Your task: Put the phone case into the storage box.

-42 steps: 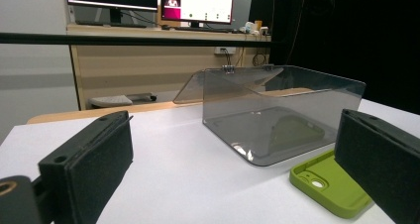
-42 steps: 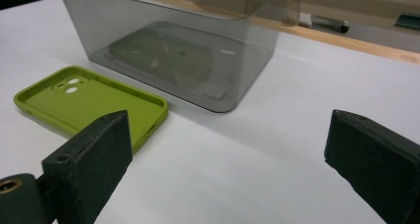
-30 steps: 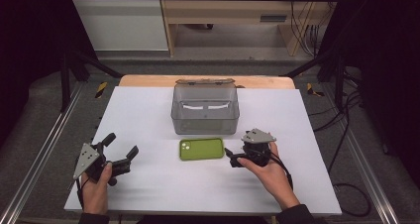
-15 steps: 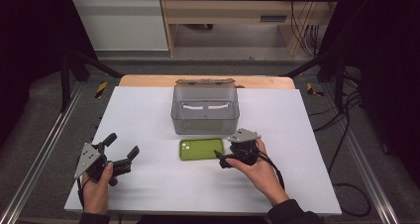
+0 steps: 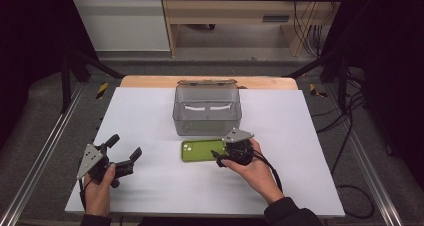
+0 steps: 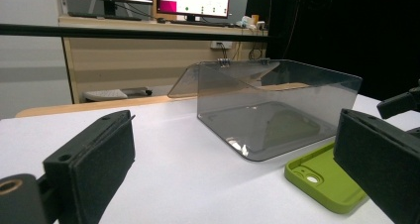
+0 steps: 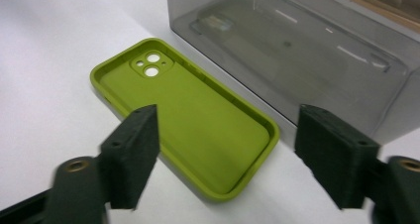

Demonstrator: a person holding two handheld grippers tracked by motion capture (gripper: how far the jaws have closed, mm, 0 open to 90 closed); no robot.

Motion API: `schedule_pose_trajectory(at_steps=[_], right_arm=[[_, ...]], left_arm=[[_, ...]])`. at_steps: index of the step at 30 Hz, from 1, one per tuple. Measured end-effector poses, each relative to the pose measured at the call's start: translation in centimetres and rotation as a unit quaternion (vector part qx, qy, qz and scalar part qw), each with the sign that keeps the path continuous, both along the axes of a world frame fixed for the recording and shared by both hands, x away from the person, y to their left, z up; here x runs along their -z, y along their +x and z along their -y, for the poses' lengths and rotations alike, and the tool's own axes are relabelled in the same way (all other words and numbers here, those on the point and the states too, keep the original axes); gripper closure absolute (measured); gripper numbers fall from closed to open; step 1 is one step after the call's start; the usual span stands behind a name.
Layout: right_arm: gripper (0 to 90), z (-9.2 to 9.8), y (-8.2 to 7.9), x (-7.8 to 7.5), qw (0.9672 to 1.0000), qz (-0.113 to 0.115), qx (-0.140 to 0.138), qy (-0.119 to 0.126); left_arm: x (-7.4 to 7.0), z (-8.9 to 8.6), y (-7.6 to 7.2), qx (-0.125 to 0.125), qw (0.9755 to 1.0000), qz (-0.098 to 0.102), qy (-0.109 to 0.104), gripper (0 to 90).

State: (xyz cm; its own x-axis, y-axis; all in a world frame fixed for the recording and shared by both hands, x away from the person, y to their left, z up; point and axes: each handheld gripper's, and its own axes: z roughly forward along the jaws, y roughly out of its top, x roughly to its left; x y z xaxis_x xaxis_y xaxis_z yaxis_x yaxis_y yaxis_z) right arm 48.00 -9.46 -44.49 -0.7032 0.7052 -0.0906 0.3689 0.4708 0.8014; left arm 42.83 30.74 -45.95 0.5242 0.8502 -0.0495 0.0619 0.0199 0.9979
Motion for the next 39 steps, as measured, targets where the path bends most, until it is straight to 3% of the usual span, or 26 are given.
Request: schedule_pose_trajectory(at_steps=[4, 5, 6, 12, 17, 29, 34, 39], right_arm=[[44.8, -0.3, 0.3, 0.5, 0.9999, -0.009, -0.007, -0.006], [53.1, -0.4, 0.5, 0.7, 0.9998, -0.014, -0.007, -0.012], [53.1, -0.4, 0.5, 0.7, 0.9998, -0.014, -0.007, -0.012], [78.7, -0.6, 1.3, 1.4, 0.9993, -0.032, -0.011, -0.014], [89.4, -0.6, 2.0, 2.4, 0.9978, -0.055, -0.01, -0.037], [90.0, -0.3, 1.6, 2.2, 0.9933, -0.093, -0.018, -0.066], [90.0, -0.4, 0.9, 2.0, 0.9894, -0.12, -0.042, -0.069], [90.0, -1.1, -1.0, 1.9, 0.9863, -0.13, -0.067, -0.076]], left_arm=[[0.0, 0.0, 0.0, 0.0, 1.0, 0.0, 0.004, 2.4], [0.0, 0.0, 0.0, 0.0, 1.0, -0.001, 0.004, 2.5], [0.0, 0.0, 0.0, 0.0, 1.0, -0.001, 0.002, 2.5], [0.0, 0.0, 0.0, -0.001, 1.0, -0.001, 0.001, 2.7], [0.0, 0.0, 0.0, -0.003, 1.0, -0.001, 0.001, 2.9], [0.1, 0.1, 0.0, -0.002, 1.0, -0.004, 0.003, 3.0], [0.1, 0.1, 0.1, -0.001, 1.0, -0.007, 0.006, 3.0], [0.1, 0.0, 0.1, -0.002, 0.9999, -0.009, 0.006, 3.0]])
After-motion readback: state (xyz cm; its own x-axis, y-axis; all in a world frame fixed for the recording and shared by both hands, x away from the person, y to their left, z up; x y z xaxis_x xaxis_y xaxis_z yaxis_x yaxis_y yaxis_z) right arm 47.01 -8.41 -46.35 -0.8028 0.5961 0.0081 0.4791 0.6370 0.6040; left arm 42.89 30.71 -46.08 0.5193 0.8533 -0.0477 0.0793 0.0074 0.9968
